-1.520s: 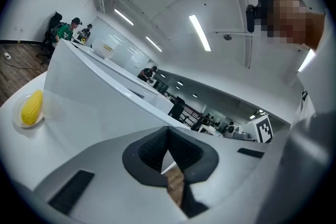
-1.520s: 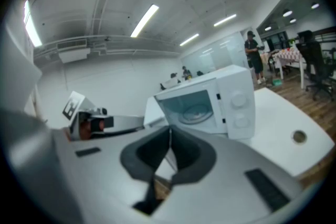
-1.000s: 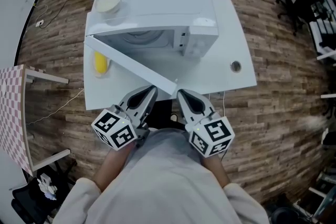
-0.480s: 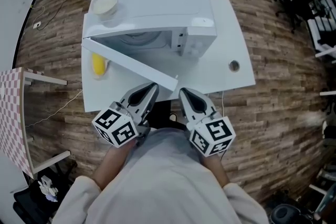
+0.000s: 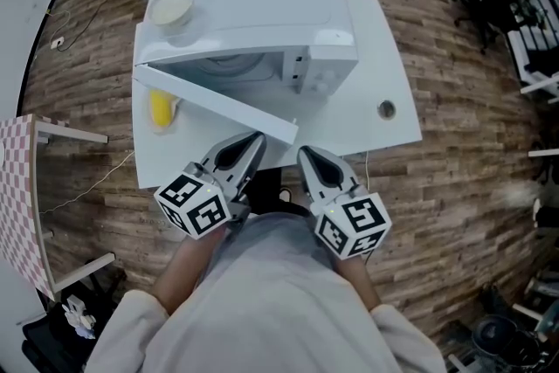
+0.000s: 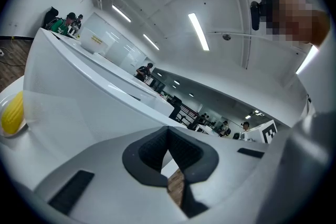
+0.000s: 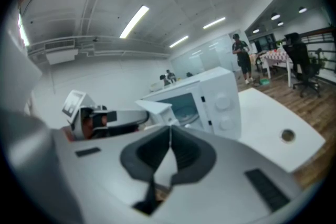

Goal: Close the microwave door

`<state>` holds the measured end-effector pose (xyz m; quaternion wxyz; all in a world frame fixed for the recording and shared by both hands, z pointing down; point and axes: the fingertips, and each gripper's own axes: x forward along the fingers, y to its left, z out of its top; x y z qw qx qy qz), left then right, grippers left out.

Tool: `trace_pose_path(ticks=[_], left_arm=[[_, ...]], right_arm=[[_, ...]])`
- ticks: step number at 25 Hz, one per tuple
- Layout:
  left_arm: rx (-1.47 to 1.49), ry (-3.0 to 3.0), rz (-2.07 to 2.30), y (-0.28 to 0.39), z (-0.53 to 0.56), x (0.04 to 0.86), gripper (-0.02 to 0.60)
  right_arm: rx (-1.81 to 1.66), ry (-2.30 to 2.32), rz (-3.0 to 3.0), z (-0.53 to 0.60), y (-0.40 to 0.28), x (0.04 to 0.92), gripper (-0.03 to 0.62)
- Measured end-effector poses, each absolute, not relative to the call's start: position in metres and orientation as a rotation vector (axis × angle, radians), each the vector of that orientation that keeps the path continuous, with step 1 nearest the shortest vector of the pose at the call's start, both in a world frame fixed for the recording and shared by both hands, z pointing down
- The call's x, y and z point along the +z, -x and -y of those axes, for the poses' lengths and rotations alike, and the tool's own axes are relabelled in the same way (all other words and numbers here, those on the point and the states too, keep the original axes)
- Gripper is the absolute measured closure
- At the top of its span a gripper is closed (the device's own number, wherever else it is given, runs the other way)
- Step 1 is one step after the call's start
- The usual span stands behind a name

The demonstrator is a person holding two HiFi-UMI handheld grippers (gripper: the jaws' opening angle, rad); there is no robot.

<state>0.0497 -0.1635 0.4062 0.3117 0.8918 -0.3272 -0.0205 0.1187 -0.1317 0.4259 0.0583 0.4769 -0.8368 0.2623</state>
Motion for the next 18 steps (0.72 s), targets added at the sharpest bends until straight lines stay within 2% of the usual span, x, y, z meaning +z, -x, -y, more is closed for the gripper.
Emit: trace_pose_path(ticks=[18], left_arm=[[-0.048,-2.365,0.815,-0.066,0.190,0.407,0.568]], right_arm=[[0.821,-1.444,2.511,0.144,-0.123,0.432,0.571]])
